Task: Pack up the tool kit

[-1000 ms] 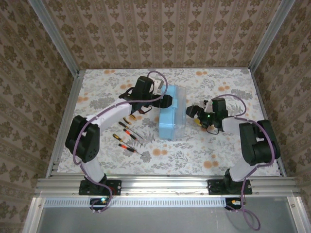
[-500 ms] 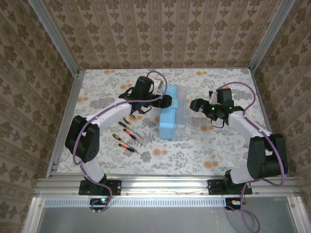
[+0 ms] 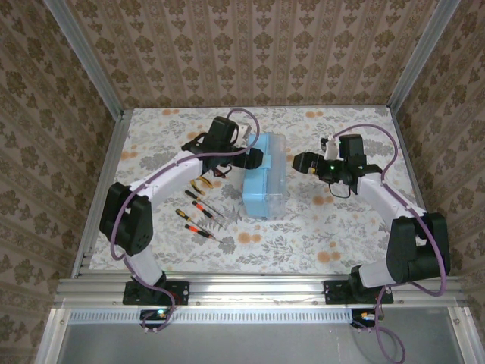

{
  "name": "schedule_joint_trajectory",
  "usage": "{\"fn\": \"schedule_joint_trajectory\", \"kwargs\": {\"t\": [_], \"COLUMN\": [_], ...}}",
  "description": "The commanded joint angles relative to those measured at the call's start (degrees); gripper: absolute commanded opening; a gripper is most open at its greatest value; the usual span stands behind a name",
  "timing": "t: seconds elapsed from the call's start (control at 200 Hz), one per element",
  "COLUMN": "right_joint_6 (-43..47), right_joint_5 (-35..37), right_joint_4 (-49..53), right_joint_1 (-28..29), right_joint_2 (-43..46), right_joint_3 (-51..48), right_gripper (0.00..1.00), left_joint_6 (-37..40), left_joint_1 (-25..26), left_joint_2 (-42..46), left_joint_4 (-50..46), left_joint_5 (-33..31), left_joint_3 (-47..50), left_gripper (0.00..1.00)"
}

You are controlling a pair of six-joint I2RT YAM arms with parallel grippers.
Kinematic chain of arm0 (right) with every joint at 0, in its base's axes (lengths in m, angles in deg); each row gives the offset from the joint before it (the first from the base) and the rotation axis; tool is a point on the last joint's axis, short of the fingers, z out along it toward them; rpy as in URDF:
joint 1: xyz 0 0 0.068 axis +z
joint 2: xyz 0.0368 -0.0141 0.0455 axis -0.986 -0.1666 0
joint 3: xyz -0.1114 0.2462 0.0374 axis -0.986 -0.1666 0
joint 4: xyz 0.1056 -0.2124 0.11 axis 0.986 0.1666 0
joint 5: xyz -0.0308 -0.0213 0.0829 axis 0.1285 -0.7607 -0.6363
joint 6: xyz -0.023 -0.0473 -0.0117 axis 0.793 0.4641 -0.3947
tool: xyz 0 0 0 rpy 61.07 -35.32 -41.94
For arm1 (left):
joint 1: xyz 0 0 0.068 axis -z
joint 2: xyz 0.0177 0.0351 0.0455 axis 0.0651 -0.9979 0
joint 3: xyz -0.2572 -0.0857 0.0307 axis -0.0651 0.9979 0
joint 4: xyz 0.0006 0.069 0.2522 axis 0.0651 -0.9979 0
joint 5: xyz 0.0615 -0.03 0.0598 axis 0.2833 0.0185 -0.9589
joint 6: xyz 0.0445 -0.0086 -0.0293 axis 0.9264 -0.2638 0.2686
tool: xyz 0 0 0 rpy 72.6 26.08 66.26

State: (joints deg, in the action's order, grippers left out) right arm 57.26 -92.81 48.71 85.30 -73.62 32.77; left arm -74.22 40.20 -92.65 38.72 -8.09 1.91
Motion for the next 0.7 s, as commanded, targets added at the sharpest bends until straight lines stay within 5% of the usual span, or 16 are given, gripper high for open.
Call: {"fn": "schedule_joint_trajectory", "kwargs": {"t": [0.0,0.695], "right_joint_6": [0.77,-7.72], "right_joint_5": [-2.38,-1.14], "right_joint_4": [-1.34,-8.3], "right_joint_1": [1.67,7.3], "right_joint_2": [-2.07,-15.27], "right_joint_3": [4.47,13.56], "right_gripper": [1.0,1.0], "left_joint_6": [1.32,-0.32], "left_joint_1": [1.04,5.37], "left_joint_2": [1.68,-1.24], "left_joint_4": [-4.74,-14.94], "left_joint_5": [-0.43,-2.14], "left_joint_3": [-2.33,-10.0], "left_gripper": [0.87,0.84]}}
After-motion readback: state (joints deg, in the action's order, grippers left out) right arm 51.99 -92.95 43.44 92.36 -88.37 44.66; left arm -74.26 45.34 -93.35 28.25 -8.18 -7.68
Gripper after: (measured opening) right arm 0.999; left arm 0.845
